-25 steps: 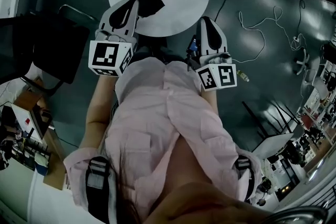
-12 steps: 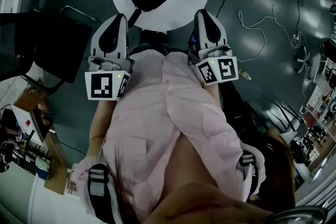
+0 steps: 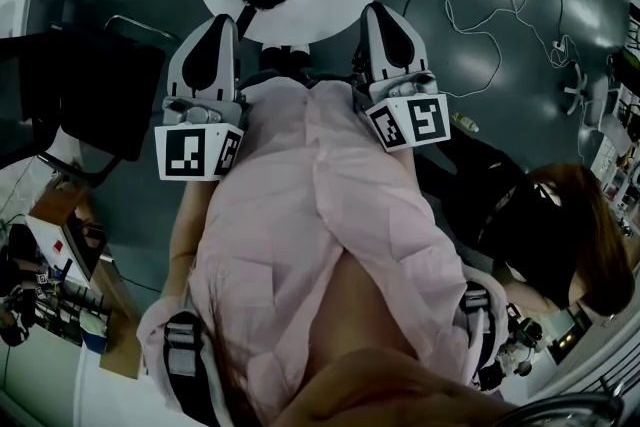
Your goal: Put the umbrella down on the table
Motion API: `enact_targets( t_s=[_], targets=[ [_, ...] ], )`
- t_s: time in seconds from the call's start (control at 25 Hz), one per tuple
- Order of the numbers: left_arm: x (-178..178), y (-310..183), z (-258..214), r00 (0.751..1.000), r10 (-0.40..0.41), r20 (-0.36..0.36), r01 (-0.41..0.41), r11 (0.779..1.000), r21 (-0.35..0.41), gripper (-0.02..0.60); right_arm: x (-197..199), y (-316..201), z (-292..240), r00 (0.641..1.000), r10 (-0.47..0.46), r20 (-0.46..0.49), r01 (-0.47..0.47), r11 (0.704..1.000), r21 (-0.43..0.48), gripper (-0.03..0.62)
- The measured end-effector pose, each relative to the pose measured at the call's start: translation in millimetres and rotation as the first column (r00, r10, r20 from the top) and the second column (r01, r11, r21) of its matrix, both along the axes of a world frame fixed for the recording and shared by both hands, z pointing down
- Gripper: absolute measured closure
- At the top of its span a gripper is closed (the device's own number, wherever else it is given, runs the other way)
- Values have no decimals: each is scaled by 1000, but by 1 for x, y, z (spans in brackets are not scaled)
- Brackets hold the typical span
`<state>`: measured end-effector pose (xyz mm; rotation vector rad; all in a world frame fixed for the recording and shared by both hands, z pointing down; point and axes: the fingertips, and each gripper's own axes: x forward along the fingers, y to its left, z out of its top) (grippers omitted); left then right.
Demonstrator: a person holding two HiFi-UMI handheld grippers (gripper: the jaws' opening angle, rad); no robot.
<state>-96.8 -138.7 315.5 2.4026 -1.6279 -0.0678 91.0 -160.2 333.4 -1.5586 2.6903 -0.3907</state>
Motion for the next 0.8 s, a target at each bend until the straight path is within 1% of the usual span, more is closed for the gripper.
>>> enact_targets(
  t_s=[0.2,0.36,0.8],
  targets=[
    [9,-3,3,999,36,10,-36,999,-15,563,1,2,-2,1000,3,-14,-3,1000,11,563],
    [13,-3,4,999,50,7,-49,999,-20,563,5,3,-2,1000,11,-17,-11,1000,9,563],
    [13,-5,2,1000,24,11,-23,1000,-21,563,9,0,-1,1000,3,-22,-3,1000,2,563]
  ],
)
